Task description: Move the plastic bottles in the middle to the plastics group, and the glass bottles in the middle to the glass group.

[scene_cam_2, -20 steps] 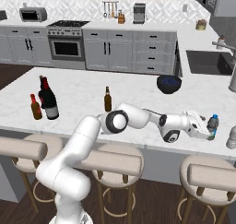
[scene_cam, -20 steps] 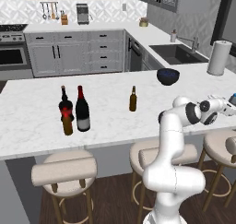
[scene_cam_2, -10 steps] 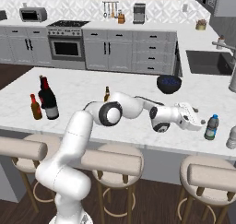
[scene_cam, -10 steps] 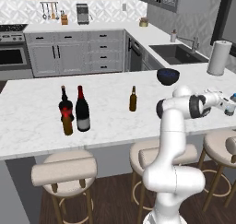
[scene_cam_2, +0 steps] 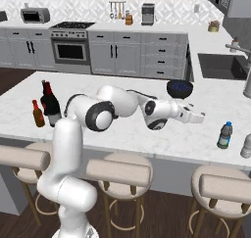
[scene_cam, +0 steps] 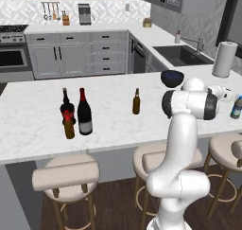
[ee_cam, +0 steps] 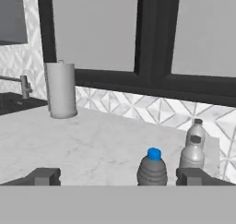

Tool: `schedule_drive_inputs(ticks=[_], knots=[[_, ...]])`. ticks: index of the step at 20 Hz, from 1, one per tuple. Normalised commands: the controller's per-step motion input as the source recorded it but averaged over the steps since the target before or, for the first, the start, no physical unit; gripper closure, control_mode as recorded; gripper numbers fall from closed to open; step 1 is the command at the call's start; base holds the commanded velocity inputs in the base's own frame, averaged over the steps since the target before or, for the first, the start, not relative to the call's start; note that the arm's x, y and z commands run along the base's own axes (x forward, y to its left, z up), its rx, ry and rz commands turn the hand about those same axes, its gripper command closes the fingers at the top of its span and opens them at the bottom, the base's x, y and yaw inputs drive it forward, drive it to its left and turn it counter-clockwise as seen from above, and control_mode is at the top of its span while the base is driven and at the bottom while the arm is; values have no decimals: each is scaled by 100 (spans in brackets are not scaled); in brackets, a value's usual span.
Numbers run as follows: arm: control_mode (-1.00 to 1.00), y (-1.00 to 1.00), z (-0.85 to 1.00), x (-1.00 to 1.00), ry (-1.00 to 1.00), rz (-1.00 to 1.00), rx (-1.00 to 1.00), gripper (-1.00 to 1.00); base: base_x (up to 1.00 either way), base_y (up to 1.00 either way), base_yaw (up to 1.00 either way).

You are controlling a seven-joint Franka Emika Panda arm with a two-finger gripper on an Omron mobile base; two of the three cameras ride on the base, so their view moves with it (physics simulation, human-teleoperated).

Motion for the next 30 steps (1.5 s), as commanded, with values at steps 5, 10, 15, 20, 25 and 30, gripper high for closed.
schedule_drive_inputs(ticks=[5, 10, 15, 20, 25, 30], knots=[[-100, 46, 48, -40, 33, 66, 0, -100, 0, 0, 0], [-100, 37, 13, -27, 43, 90, 0, -100, 0, 0, 0], [-100, 27, -10, -10, 17, 100, 7, -100, 0, 0, 0], [-100, 9, -38, -26, 0, 100, 13, -100, 0, 0, 0], [-100, 0, -36, -8, 3, 84, 17, -100, 0, 0, 0], [-100, 2, 7, -8, 1, 56, 9, -100, 0, 0, 0]])
